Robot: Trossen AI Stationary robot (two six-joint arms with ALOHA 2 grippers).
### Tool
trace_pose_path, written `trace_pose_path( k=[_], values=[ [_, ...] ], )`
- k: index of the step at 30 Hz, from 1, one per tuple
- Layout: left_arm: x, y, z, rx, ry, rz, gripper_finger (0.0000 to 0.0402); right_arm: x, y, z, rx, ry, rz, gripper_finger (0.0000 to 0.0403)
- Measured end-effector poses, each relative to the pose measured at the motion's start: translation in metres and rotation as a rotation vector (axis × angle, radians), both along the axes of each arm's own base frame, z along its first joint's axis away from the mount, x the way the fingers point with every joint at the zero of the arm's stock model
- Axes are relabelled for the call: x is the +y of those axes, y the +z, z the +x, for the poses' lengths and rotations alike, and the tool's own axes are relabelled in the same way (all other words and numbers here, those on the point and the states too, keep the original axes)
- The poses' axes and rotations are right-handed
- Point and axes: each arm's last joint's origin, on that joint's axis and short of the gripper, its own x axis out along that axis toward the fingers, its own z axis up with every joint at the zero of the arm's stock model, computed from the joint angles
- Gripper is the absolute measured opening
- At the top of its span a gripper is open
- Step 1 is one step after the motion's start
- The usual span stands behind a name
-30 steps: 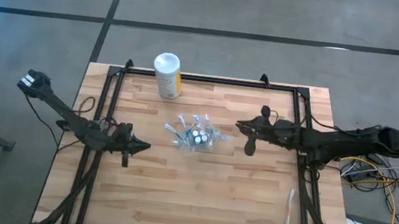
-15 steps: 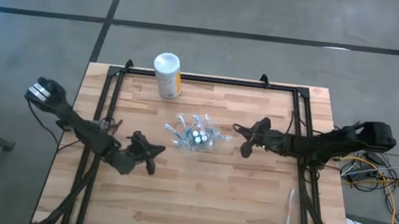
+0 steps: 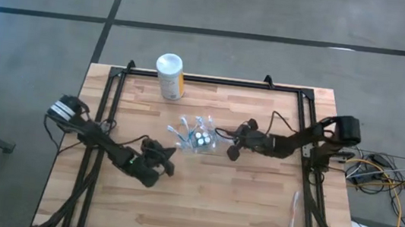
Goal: Pick & Place toothbrushing station
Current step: Adjust the transparent organizer
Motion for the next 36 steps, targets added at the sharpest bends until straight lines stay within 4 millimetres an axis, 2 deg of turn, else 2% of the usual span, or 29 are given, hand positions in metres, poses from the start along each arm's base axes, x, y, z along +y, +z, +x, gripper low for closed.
trace_pose_path(
  k=[5,13,36],
  values=[
    [0.012,-0.009,0.005,0.077,0.056,0.0,0.0003,0.0,-0.004,0.01,0.006,0.026,0.021,0.0008],
    [0.022,-0.009,0.01,0.105,0.059,-0.016,0.0003,0.006,0.004,0.021,-0.037,0.095,0.061,0.0008],
    [0.04,-0.006,0.019,0.143,0.089,0.001,0.0003,0.044,0.002,0.02,-0.042,0.215,0.131,0.0008]
  ],
)
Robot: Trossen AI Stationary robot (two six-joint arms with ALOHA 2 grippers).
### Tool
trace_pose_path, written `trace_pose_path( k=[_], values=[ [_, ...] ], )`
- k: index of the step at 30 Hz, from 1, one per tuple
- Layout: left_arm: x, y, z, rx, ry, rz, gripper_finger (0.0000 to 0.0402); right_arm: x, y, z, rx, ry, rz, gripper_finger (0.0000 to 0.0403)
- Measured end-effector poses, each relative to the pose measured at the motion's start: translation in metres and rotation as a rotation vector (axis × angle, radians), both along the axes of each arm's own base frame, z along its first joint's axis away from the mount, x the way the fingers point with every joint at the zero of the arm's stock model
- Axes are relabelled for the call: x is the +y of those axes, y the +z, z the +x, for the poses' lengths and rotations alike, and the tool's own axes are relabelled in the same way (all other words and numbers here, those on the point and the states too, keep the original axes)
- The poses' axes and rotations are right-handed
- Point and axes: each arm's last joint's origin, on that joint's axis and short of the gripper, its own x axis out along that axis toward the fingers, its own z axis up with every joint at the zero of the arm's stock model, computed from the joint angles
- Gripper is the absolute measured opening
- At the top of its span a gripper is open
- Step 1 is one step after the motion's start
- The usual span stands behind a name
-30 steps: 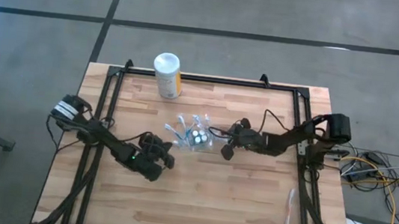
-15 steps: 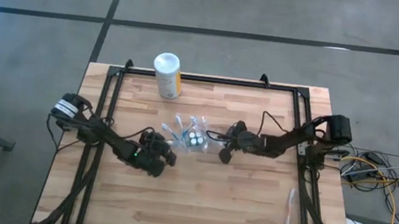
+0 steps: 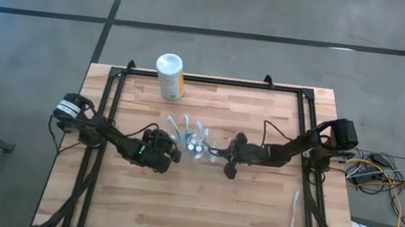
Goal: Pick & Place toothbrushing station
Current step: Adjust the transparent organizer
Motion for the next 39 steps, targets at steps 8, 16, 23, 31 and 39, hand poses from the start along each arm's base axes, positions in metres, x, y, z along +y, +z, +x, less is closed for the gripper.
trace_pose_path(
  k=[8,16,23,31,39],
  values=[
    [-0.002,0.001,0.001,0.007,-0.019,-0.005,0.0003,-0.003,0.0,0.0,0.0,-0.037,-0.015,0.0008],
    [-0.014,0.004,0.002,0.011,-0.077,-0.024,0.0003,-0.01,-0.002,-0.001,0.016,-0.117,-0.032,0.0008],
    [-0.02,0.006,0.004,0.035,-0.145,-0.049,0.0005,-0.011,0.0,-0.003,0.015,-0.138,-0.031,0.0008],
    [-0.023,0.009,-0.011,0.189,-0.193,-0.006,0.0026,-0.008,0.012,-0.014,0.101,-0.07,-0.008,0.0008],
    [-0.029,0.022,-0.023,0.252,-0.3,-0.004,0.0023,-0.004,0.029,-0.026,0.119,-0.069,-0.018,0.0008]
  ],
)
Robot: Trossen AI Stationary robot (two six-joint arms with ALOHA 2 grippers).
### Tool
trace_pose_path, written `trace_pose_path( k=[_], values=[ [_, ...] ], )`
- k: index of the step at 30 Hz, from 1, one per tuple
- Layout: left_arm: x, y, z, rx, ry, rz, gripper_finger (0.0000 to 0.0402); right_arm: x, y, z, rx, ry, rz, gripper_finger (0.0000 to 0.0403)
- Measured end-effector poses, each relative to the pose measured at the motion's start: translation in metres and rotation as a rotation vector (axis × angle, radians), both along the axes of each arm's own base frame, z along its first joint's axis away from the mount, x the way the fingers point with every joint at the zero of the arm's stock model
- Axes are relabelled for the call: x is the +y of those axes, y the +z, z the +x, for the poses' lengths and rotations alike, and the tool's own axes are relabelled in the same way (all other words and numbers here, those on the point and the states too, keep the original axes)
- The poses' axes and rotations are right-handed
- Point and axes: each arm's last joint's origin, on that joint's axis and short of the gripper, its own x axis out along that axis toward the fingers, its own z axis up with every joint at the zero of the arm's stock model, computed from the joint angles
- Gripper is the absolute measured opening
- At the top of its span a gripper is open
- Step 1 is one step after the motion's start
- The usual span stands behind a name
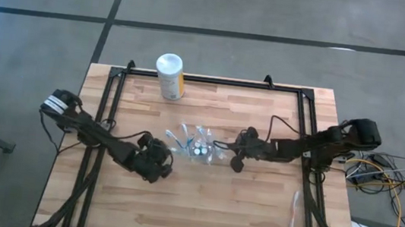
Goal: Pick & Place toothbrushing station
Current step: Adjust the transparent organizer
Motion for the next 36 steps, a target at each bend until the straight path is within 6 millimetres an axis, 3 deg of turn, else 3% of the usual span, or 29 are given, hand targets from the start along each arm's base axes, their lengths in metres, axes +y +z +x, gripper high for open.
trace_pose_path(
  k=[11,18,25,29,36],
  values=[
    [-0.008,0.032,-0.022,0.021,-0.168,0.071,0.0023,0.017,0.018,-0.024,0.078,0.035,0.048,0.0009],
    [-0.021,0.057,-0.035,-0.125,-0.291,0.096,0.002,0.022,0.053,-0.039,-0.017,0.06,0.051,0.0009],
    [-0.038,0.034,-0.017,-0.166,-0.481,0.047,0.0008,0.018,0.064,-0.046,-0.066,0.001,0.027,0.0009],
    [-0.041,0.013,-0.007,-0.125,-0.49,0.075,0.0005,0.018,0.054,-0.043,-0.023,-0.053,0.004,0.0009],
    [-0.026,-0.004,0.007,-0.082,-0.427,0.083,0.0006,0.023,0.035,-0.037,0.051,-0.069,0.025,0.0008]
  ],
)
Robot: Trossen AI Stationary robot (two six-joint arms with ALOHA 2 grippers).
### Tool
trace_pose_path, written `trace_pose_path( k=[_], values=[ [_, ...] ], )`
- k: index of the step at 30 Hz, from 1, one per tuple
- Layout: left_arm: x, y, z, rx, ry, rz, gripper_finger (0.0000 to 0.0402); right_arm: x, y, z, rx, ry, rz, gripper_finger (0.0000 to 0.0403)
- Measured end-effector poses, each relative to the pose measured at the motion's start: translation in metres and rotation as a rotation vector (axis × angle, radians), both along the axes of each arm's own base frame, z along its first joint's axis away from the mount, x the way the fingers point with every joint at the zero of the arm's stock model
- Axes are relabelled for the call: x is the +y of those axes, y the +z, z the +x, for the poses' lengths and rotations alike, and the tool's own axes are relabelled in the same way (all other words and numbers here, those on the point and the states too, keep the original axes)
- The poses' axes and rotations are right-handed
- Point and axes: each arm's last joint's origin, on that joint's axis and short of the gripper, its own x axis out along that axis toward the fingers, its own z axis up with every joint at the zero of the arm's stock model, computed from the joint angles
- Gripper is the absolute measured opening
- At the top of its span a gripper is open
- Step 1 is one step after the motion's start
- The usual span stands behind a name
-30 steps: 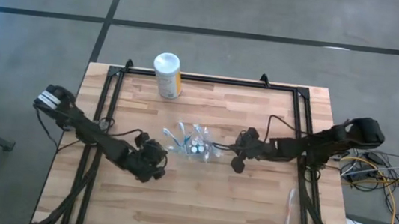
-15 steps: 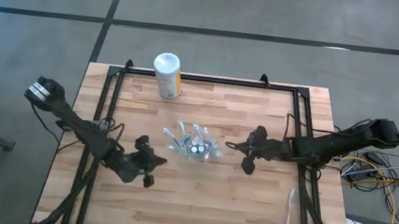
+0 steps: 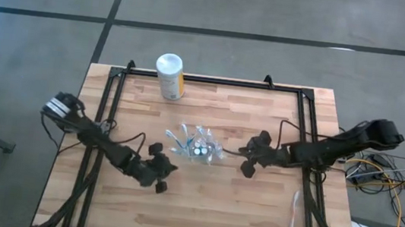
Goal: Pick & Place toothbrushing station
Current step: Adjust the transparent organizer
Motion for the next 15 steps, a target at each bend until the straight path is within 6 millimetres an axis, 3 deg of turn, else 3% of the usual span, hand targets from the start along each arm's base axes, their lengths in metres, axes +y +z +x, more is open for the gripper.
trace_pose_path(
  k=[15],
  values=[
    [0.024,-0.001,0.011,-0.033,0.14,0.037,0.0003,0.022,0.002,-0.004,-0.019,0.084,0.032,0.0008]
  ],
)
